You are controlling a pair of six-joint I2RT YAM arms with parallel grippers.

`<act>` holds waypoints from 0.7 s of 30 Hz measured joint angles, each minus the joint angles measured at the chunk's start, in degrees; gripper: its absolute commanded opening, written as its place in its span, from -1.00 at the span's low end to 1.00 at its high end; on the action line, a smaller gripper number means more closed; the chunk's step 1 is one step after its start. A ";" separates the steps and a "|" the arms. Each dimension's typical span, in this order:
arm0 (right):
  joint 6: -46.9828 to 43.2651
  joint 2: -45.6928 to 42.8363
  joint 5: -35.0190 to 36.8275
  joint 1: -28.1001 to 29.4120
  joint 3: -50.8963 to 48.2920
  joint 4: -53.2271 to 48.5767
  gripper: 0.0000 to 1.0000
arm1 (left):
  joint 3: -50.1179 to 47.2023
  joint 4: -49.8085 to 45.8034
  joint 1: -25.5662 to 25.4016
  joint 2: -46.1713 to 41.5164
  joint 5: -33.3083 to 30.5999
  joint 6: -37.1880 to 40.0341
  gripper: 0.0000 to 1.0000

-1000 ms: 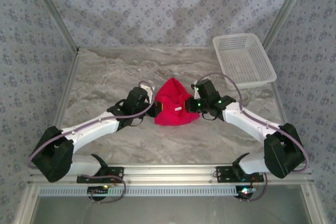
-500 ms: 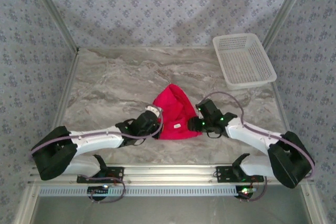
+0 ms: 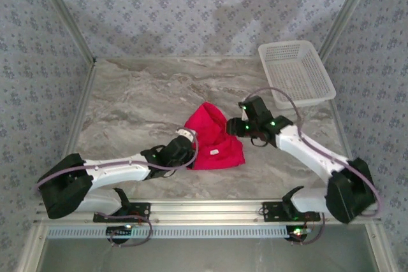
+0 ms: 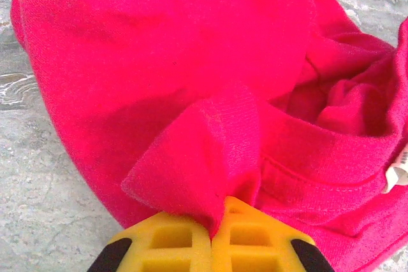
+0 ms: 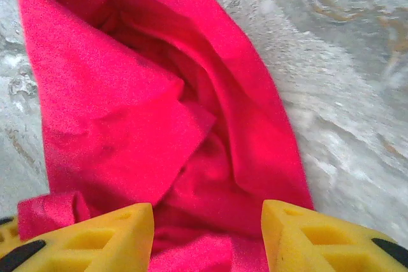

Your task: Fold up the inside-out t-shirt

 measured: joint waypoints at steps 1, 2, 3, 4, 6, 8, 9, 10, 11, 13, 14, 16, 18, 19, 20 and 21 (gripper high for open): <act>-0.28 2.51 -0.90 -0.02 1.03 0.22 -0.01 | 0.00 0.00 0.00 0.00 -0.07 0.00 -1.00; -0.50 5.31 -1.90 -0.02 1.97 0.37 -0.02 | 0.00 -0.02 0.00 0.00 -0.11 -0.02 -1.00; -0.57 7.82 -2.86 -0.02 2.62 0.52 -0.02 | 0.00 -0.02 0.00 -0.02 -0.15 0.00 -1.00; -0.72 9.62 -3.61 -0.02 3.02 0.52 -0.01 | 0.00 -0.04 0.00 -0.07 -0.28 0.00 -1.00; -0.90 12.87 -5.14 0.07 3.34 0.74 -0.02 | 0.00 -0.07 0.00 -0.22 -0.50 0.00 -1.00; -0.90 14.78 -6.51 0.11 3.41 1.01 -0.06 | 0.00 -0.04 0.00 -0.28 -0.61 -0.02 -1.00; -0.87 15.39 -7.08 0.15 3.52 1.09 -0.08 | 0.00 -0.07 0.00 -0.28 -0.70 0.00 -1.00; -0.85 15.96 -7.54 0.15 3.82 1.22 -0.10 | 0.00 -0.09 0.00 -0.28 -0.72 0.00 -1.00; -0.90 16.55 -7.96 0.20 4.26 1.60 -0.10 | 0.00 -0.09 0.00 -0.28 -0.70 0.00 -1.00; -0.90 17.55 -8.63 0.37 5.46 2.23 -0.12 | 0.00 -0.11 0.00 -0.28 -0.72 0.00 -1.00; -0.90 17.81 -8.85 0.48 6.03 2.36 -0.13 | 0.00 -0.11 0.00 -0.28 -0.72 0.00 -1.00; -0.90 17.94 -9.11 0.76 7.13 2.49 -0.14 | 0.00 -0.13 0.00 -0.28 -0.72 0.00 -1.00; -0.87 17.94 -9.29 1.07 8.04 2.69 -0.24 | 0.00 -0.15 0.00 -0.28 -0.72 0.00 -1.00; -0.85 17.97 -9.42 1.16 8.44 2.75 -0.32 | 0.00 -0.15 0.00 -0.28 -0.72 0.00 -1.00; -0.94 18.01 -9.57 1.18 8.61 2.86 -0.41 | 0.00 -0.15 0.00 -0.28 -0.72 0.00 -1.00; -1.03 18.12 -9.77 1.25 8.81 2.99 -0.50 | 0.00 -0.15 0.00 -0.28 -0.72 0.00 -1.00</act>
